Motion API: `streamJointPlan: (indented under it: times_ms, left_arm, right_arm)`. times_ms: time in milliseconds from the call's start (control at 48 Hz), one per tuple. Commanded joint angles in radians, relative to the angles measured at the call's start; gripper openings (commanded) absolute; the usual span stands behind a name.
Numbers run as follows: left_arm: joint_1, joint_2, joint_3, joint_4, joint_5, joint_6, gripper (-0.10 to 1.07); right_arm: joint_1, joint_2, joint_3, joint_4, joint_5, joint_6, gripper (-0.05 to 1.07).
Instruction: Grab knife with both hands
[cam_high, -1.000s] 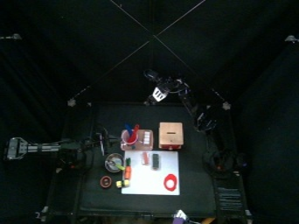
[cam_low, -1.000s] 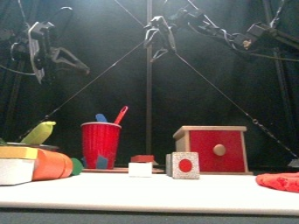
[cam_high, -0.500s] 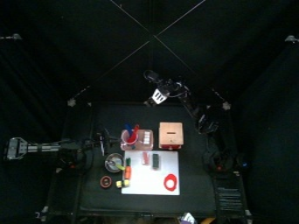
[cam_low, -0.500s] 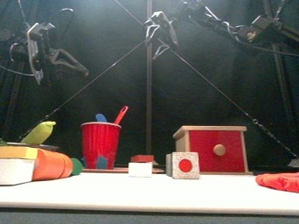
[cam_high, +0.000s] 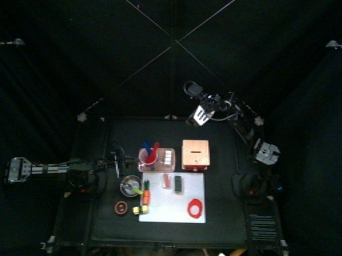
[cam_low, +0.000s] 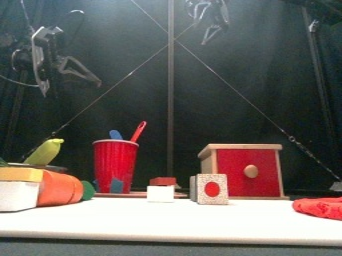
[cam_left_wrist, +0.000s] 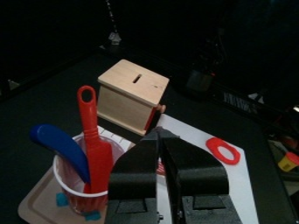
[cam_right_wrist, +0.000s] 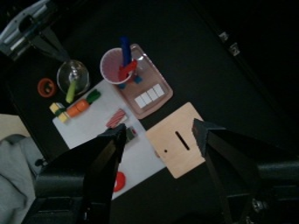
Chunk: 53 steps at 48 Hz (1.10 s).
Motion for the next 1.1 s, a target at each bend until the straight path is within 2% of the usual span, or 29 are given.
streamJointPlan:
  times_ms: [0,188,312,458,583,688,833,958,1083]
  left_arm:
    - [0.005,0.002,-0.028,0.000,-0.005,0.002,0.39]
    - [0.011,0.002,-0.029,0.000,-0.006,0.000,0.39]
    - [0.011,0.002,-0.029,-0.009,-0.006,0.002,0.39]
    - [0.011,0.002,-0.026,-0.012,-0.005,0.002,0.39]
    - [0.011,0.002,-0.026,-0.014,-0.005,0.002,0.39]
    - [0.011,0.002,-0.029,-0.014,-0.005,0.002,0.39]
    - [0.015,0.002,-0.029,-0.014,-0.005,0.002,0.39]
    - [0.017,0.002,-0.029,-0.012,-0.006,0.000,0.39]
    - [0.017,0.002,-0.029,-0.021,-0.005,0.000,0.39]
  right_arm:
    - [0.021,-0.078,0.430,-0.034,-0.055,-0.032,0.94]
    - [0.060,-0.104,0.525,-0.071,-0.173,-0.058,0.94]
    - [0.072,-0.118,0.563,-0.072,-0.290,-0.069,0.94]
    - [0.075,-0.175,0.641,-0.049,-0.437,-0.103,0.94]
    - [0.069,-0.258,0.755,0.028,-0.594,-0.114,0.94]
    - [0.040,-0.331,0.884,0.132,-0.723,-0.121,0.94]
    - [0.032,-0.348,1.042,0.273,-0.842,-0.172,0.94]
    - [0.029,-0.336,1.095,0.360,-0.873,-0.239,0.94]
    - [0.015,-0.313,1.108,0.430,-0.927,-0.290,0.94]
